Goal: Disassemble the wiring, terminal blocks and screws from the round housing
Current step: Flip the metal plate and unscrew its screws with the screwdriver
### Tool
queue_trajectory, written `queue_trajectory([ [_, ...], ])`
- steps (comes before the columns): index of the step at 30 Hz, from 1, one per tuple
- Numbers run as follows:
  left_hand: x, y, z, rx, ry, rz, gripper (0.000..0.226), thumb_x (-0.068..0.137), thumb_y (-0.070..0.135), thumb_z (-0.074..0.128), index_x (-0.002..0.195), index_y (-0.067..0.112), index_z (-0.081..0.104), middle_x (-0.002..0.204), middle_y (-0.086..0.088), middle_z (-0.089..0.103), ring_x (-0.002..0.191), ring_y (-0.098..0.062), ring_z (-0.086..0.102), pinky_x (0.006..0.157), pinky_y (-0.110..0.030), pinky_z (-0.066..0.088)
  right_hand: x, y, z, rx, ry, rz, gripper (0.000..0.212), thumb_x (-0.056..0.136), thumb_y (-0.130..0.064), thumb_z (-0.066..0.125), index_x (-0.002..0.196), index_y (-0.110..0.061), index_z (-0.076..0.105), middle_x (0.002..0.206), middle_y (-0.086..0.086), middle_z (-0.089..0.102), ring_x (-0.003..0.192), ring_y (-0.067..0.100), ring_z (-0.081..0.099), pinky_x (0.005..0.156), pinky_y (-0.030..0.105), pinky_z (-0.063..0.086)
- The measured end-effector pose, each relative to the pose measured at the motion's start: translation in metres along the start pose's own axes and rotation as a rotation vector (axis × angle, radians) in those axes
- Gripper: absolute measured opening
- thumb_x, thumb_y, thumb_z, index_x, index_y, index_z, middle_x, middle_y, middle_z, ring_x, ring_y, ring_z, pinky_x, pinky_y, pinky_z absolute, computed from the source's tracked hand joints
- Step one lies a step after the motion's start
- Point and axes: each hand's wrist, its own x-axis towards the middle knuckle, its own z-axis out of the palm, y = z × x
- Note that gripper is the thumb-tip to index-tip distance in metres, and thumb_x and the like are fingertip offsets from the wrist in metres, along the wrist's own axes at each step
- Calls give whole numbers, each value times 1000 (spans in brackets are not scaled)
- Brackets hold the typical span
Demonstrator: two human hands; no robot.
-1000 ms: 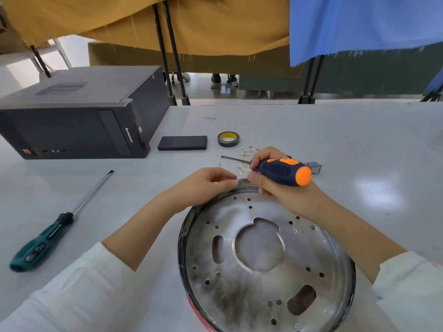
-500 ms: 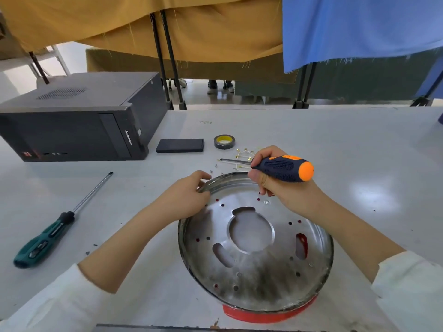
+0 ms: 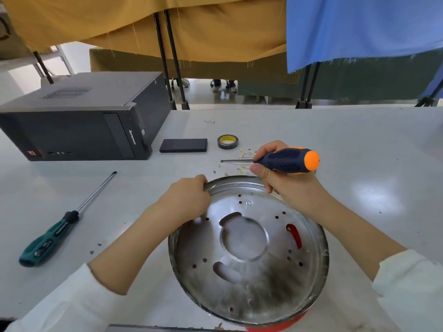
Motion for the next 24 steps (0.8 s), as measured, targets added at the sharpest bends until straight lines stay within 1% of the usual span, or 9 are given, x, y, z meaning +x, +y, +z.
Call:
queue_trajectory([
  [3, 1, 3, 0, 75, 12, 91, 39, 93, 21, 39, 132, 22, 44, 121, -5, 59, 102, -27, 55, 79, -32, 42, 1, -1, 3, 6, -4, -26, 29, 86, -15, 70, 76, -40, 61, 60, -19, 57, 47, 4, 49, 48, 15, 42],
  [5, 6, 7, 1, -7, 36, 180, 35, 97, 29, 43, 131, 24, 47, 125, -1, 59, 103, -23, 56, 82, -31, 41, 1, -2, 4, 4, -10, -37, 24, 85, -18, 71, 78, -39, 61, 62, -19, 57, 49, 2, 50, 49, 15, 43],
  [7, 13, 9, 1, -86, 51, 227, 31, 98, 29, 46, 128, 24, 53, 125, 0, 62, 109, -22, 56, 88, -30, 43, 0, -2, 4, -4, -23, -45, 16, 83, -25, 72, 81, -36, 61, 66, -19, 57, 50, 2, 50, 52, 17, 44],
  [9, 17, 8, 2, -104, 79, 215, 27, 99, 24, 46, 123, 22, 58, 121, -3, 64, 108, -23, 56, 87, -29, 43, -1, -4, 2, -25, -41, -59, 12, 81, -29, 71, 84, -33, 60, 71, -19, 59, 54, 1, 53, 56, 14, 44],
  [11, 16, 6, 3, -93, 100, 176, 27, 98, 18, 43, 119, 22, 60, 117, -5, 65, 104, -25, 56, 81, -27, 42, -1, -6, 0, -61, -46, -74, 12, 83, -26, 71, 86, -31, 60, 75, -21, 61, 59, -2, 55, 58, 9, 42],
  [16, 8, 0, 1, 36, 64, 85, 34, 92, 10, 39, 120, 21, 56, 113, -9, 61, 95, -27, 55, 71, -29, 42, 3, -12, -3, -135, -15, -102, 13, 86, -25, 70, 87, -32, 59, 78, -29, 62, 65, -7, 56, 61, 6, 41],
  [20, 1, -1, -5, 103, 56, 34, 28, 90, 20, 41, 114, 25, 56, 105, -1, 64, 87, -23, 57, 64, -28, 45, 5, -16, -2, -120, 16, -150, 12, 86, -20, 69, 91, -26, 60, 83, -34, 62, 81, -9, 60, 71, 6, 43],
  [22, 2, 0, -3, 72, 68, 54, 25, 93, 31, 42, 115, 29, 55, 106, 4, 65, 90, -22, 59, 69, -29, 47, 5, -17, -1, -127, 24, -166, 11, 85, -21, 69, 91, -26, 60, 83, -34, 62, 80, -8, 60, 70, 6, 43],
  [24, 7, 2, 0, -60, 61, 80, 25, 95, 34, 45, 116, 28, 57, 107, 6, 64, 94, -20, 58, 77, -29, 47, 4, -17, 0, -149, 40, -178, 11, 85, -23, 69, 90, -27, 60, 82, -33, 63, 79, -8, 60, 70, 7, 43],
])
